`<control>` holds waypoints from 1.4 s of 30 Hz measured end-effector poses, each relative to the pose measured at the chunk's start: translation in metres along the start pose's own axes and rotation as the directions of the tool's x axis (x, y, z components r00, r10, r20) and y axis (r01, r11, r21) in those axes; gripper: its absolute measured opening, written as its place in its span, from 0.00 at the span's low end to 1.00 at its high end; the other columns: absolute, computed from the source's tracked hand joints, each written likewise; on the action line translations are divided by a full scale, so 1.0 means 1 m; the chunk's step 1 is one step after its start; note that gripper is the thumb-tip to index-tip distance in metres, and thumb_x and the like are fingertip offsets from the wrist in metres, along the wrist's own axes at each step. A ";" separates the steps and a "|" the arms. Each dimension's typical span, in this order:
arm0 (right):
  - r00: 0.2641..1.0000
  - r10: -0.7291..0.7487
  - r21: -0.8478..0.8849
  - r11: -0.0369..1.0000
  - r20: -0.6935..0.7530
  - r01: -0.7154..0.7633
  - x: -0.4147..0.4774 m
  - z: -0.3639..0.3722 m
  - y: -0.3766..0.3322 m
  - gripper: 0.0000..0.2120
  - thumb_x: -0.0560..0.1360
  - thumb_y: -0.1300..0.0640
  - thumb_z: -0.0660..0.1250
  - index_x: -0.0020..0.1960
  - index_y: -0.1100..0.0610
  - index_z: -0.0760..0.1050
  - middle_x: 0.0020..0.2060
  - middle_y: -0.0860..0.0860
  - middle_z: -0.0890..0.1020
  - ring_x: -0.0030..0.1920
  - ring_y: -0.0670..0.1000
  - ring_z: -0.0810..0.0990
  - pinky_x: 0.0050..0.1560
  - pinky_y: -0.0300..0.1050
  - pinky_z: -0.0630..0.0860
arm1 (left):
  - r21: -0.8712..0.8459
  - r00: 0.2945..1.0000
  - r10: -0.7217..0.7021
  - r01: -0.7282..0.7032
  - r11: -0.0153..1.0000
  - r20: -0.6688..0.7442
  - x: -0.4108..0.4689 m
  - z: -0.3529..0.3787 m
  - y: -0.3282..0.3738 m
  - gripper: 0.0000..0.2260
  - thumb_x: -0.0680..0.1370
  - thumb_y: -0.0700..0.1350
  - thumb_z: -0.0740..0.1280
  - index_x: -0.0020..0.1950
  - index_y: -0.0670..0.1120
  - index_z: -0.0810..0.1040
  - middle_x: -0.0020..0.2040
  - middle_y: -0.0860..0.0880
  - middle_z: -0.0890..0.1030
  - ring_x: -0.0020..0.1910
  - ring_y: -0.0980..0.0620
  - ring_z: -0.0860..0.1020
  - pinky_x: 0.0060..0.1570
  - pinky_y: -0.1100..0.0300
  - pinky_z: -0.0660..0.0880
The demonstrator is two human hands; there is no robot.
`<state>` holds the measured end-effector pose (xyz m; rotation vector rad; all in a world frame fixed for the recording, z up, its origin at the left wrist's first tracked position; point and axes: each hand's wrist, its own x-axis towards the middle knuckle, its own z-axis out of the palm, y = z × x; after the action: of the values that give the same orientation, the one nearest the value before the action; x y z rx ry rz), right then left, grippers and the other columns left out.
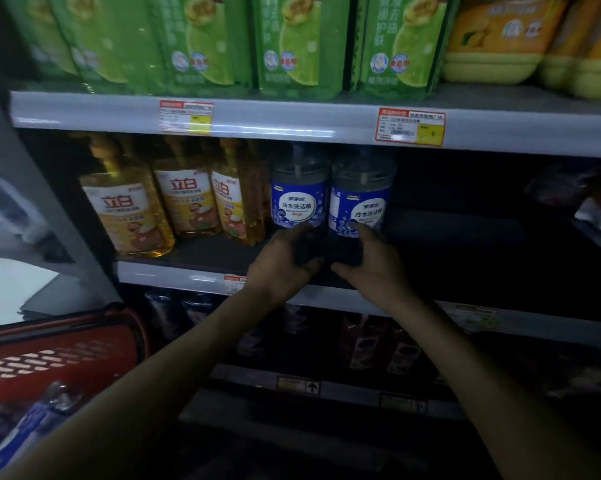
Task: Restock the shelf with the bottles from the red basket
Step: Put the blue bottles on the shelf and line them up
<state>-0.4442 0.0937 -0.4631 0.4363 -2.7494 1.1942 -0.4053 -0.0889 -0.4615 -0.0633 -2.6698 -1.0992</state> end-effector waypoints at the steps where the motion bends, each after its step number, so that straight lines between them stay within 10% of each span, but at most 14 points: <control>1: 0.999 -0.035 -0.039 0.999 0.022 0.036 -0.006 0.003 -0.006 0.40 0.72 0.54 0.78 0.79 0.54 0.63 0.73 0.55 0.71 0.72 0.56 0.71 0.69 0.48 0.70 | 0.065 1.000 0.012 -0.012 0.998 0.007 -0.009 -0.009 -0.003 0.31 0.77 0.52 0.74 0.79 0.54 0.68 0.73 0.48 0.75 0.70 0.48 0.74 0.66 0.52 0.75; 12: 0.866 -0.294 -0.165 0.908 0.404 0.385 -0.058 0.067 -0.083 0.39 0.77 0.43 0.72 0.81 0.47 0.56 0.78 0.47 0.61 0.75 0.53 0.66 0.70 0.52 0.70 | 0.546 0.992 -0.073 0.005 0.838 0.103 -0.139 -0.116 -0.076 0.37 0.76 0.68 0.61 0.83 0.62 0.55 0.84 0.52 0.59 0.82 0.47 0.57 0.79 0.44 0.59; 19: 0.615 -0.410 -0.245 0.661 0.674 0.709 -0.097 0.139 -0.122 0.37 0.79 0.42 0.66 0.81 0.49 0.53 0.79 0.54 0.57 0.79 0.57 0.56 0.77 0.56 0.60 | 0.547 0.978 -0.207 0.160 0.822 0.025 -0.238 -0.150 -0.159 0.31 0.74 0.62 0.64 0.76 0.53 0.73 0.71 0.47 0.77 0.67 0.42 0.79 0.63 0.48 0.77; 31: 0.310 -0.400 -0.144 0.394 0.862 0.908 -0.125 0.251 -0.150 0.39 0.76 0.57 0.69 0.82 0.46 0.54 0.82 0.58 0.49 0.82 0.61 0.43 0.79 0.58 0.43 | 0.585 0.881 -0.474 0.386 0.713 -0.004 -0.345 -0.155 -0.219 0.29 0.78 0.72 0.55 0.72 0.59 0.76 0.68 0.55 0.79 0.61 0.51 0.81 0.56 0.52 0.79; 33: 0.280 -0.345 -0.158 0.343 0.896 0.926 -0.127 0.262 -0.145 0.33 0.74 0.56 0.71 0.77 0.48 0.66 0.81 0.59 0.58 0.82 0.62 0.48 0.78 0.62 0.42 | 0.588 0.870 -0.492 0.397 0.704 0.002 -0.350 -0.156 -0.225 0.28 0.79 0.72 0.53 0.68 0.59 0.79 0.63 0.56 0.80 0.56 0.52 0.82 0.53 0.52 0.80; 36: 0.262 -0.361 -0.184 0.235 0.895 0.954 -0.129 0.272 -0.139 0.22 0.62 0.50 0.79 0.55 0.49 0.82 0.56 0.53 0.84 0.70 0.65 0.74 0.70 0.69 0.65 | 0.585 0.872 -0.489 0.384 0.714 0.025 -0.354 -0.158 -0.230 0.27 0.80 0.72 0.51 0.59 0.58 0.82 0.52 0.57 0.82 0.49 0.54 0.82 0.47 0.53 0.79; 42: 0.253 -0.429 -0.205 0.155 0.867 0.966 -0.139 0.270 -0.136 0.20 0.54 0.46 0.82 0.44 0.48 0.84 0.43 0.49 0.86 0.57 0.64 0.83 0.59 0.68 0.77 | 0.630 0.865 -0.494 0.334 0.701 0.090 -0.354 -0.160 -0.234 0.29 0.78 0.71 0.49 0.50 0.55 0.83 0.42 0.53 0.84 0.40 0.56 0.81 0.39 0.60 0.71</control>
<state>-0.2671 -0.1614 -0.5834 2.1151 -2.2749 -0.5423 -0.0601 -0.3480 -0.6010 0.5949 -3.2357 -0.2767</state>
